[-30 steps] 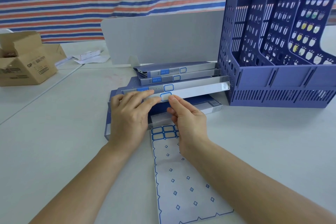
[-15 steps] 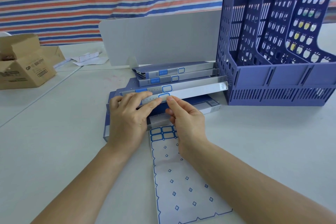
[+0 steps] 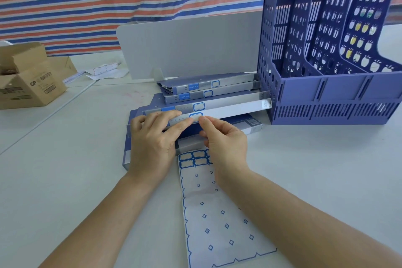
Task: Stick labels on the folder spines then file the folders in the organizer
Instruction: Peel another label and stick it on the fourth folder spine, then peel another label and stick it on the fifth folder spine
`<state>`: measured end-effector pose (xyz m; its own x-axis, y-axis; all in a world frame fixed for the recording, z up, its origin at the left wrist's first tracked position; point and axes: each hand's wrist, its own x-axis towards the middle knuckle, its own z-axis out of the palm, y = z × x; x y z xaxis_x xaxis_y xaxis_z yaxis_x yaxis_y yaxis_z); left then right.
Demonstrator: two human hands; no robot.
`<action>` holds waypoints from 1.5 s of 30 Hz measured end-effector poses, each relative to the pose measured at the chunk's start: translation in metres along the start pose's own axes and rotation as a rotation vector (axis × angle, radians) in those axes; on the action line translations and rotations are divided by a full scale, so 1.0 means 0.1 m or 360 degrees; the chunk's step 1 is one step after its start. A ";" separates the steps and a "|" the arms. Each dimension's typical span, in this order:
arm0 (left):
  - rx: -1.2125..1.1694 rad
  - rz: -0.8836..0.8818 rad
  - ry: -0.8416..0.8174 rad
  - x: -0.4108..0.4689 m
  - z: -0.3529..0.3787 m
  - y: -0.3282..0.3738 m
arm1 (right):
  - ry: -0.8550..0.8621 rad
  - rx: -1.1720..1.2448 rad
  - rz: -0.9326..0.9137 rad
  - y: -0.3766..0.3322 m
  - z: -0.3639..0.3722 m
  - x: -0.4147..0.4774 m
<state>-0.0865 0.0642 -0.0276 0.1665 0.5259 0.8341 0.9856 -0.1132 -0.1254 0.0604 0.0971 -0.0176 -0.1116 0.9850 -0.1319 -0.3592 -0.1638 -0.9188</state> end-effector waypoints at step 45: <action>-0.0451 -0.0708 -0.0559 -0.03 -0.02 -0.18 | -0.0915 -0.2642 -0.0751 -0.55 -0.58 0.24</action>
<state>-0.1048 0.0627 -0.0266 -0.2104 0.8138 0.5418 0.9249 -0.0138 0.3800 0.1311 0.1330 0.0084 -0.6842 0.7291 0.0199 0.7005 0.6645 -0.2603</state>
